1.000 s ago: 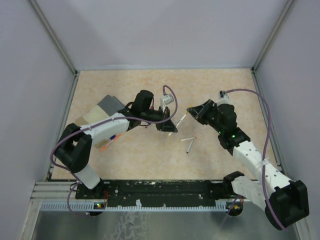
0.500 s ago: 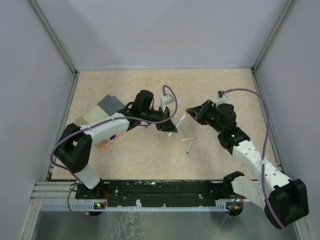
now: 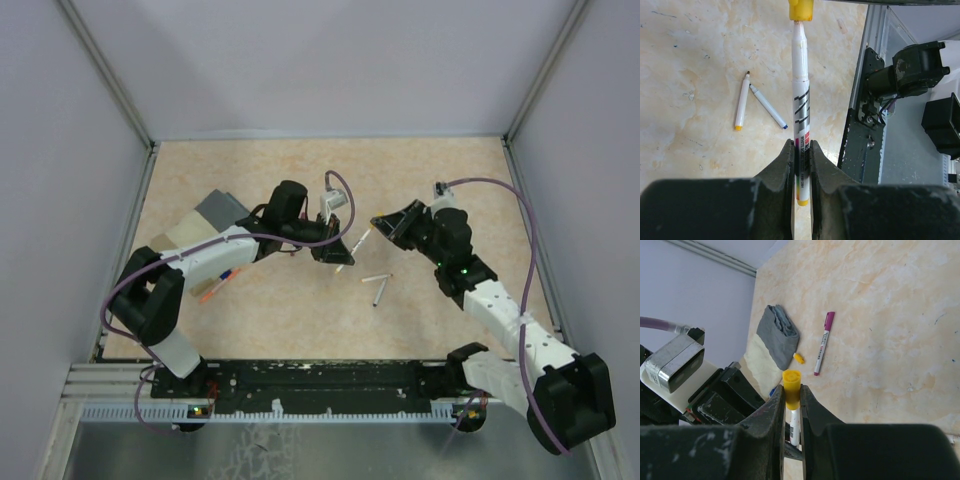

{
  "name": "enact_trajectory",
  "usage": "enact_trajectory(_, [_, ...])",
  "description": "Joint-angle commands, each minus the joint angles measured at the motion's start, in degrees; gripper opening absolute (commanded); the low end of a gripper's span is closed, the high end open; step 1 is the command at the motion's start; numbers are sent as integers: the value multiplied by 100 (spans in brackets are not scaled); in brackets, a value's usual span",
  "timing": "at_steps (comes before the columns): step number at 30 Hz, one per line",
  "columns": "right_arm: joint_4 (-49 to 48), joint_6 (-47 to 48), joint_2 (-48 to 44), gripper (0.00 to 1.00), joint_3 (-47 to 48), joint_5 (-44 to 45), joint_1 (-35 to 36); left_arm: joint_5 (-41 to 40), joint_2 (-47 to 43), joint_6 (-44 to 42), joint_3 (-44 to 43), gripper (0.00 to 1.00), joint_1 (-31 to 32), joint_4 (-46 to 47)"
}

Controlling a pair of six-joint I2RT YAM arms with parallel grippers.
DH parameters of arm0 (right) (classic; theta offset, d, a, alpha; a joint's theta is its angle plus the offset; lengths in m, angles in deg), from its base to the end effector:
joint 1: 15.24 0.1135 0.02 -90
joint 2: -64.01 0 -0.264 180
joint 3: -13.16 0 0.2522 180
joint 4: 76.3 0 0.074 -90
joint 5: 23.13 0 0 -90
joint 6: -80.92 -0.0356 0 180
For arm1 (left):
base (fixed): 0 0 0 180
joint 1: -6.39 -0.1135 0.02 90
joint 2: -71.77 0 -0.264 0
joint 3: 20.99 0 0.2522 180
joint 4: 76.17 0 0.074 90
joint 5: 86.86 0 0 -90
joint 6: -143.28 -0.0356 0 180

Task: Insert the pens into the pen caps
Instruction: Insert the pen cap onto the pen.

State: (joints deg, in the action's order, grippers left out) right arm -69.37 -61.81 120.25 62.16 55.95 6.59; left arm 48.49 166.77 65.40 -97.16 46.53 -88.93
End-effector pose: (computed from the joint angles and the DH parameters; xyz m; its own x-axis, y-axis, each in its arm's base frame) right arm 0.2102 0.0915 0.2745 -0.5639 0.6159 -0.5502 -0.1435 0.5830 0.7997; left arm 0.2635 -0.2553 0.2432 -0.5839 0.2994 -0.7546 0.8118 0.2142 -0.5432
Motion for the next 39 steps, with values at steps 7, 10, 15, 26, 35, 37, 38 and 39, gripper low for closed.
enact_trajectory(7, [158, 290, 9, 3, -88, -202, 15, -20, -87, 53, -122, 0, 16, 441])
enact_trajectory(10, [173, 351, 15, 3, -105, -145, 15, -18, -95, 62, -120, 0, 15, 459])
enact_trajectory(15, [122, 346, 69, 3, -130, -204, 15, -1, -91, 79, -120, 0, 11, 496])
enact_trajectory(26, [-289, -121, 135, 4, -209, -856, 15, -188, -87, 214, -131, 0, 14, 777])
enact_trajectory(35, [20, 20, -67, 21, -135, -927, 15, -410, -74, 325, -286, 0, 3, 969])
enact_trajectory(37, [235, 127, -206, 31, -27, -703, 15, -421, -79, 310, -285, 0, 1, 941])
enact_trajectory(38, [378, 191, -277, 36, 33, -573, 15, -425, -85, 302, -281, 0, 7, 926])
enact_trajectory(39, [508, 253, -340, 40, 104, -450, 15, -421, -91, 296, -266, 0, 3, 916])
